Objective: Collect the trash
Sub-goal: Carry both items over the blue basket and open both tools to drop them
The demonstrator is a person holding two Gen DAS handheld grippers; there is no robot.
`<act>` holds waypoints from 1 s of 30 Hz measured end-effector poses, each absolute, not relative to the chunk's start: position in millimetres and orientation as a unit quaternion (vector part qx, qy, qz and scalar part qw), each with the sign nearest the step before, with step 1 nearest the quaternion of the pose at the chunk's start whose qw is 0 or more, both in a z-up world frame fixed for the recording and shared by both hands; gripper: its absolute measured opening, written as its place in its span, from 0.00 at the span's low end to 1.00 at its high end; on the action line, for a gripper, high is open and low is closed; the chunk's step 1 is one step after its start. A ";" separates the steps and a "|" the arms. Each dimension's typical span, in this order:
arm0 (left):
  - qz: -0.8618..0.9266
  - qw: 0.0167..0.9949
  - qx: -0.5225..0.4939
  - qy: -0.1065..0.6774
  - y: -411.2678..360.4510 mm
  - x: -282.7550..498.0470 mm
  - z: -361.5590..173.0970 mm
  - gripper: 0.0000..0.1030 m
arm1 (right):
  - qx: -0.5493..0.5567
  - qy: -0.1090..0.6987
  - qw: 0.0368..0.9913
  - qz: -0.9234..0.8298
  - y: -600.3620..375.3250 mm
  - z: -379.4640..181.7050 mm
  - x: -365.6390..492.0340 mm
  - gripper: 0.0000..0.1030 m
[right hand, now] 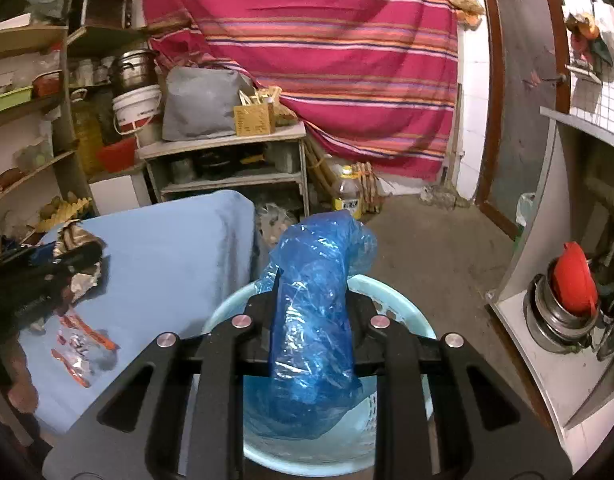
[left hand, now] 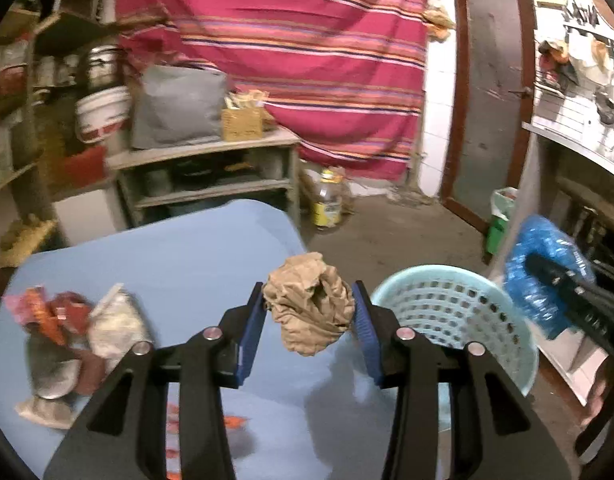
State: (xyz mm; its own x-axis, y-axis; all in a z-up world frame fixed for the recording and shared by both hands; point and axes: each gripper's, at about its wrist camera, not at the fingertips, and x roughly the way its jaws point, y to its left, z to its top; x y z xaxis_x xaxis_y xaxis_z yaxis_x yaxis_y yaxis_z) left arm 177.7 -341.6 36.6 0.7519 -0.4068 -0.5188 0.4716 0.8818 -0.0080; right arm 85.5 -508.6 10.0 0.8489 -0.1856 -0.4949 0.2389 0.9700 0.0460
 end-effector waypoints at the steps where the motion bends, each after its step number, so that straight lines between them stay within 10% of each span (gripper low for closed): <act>1: -0.241 0.931 0.060 0.266 -349.6 178.9 34.4 0.42 | 0.053 0.256 0.958 -0.114 -511.4 6.8 86.0 0.23; 15: -0.292 0.898 0.089 0.317 -455.3 203.3 -8.5 0.45 | 0.092 0.273 0.945 -0.155 -556.7 -15.7 77.6 0.24; 21: -0.292 0.894 0.080 0.330 -452.1 210.7 -10.8 0.75 | 0.088 0.280 0.944 -0.153 -555.0 -19.2 81.7 0.24; 30: -0.248 0.918 0.077 0.299 -410.4 200.1 13.7 0.86 | 0.084 0.283 0.944 -0.146 -546.7 -23.1 94.5 0.24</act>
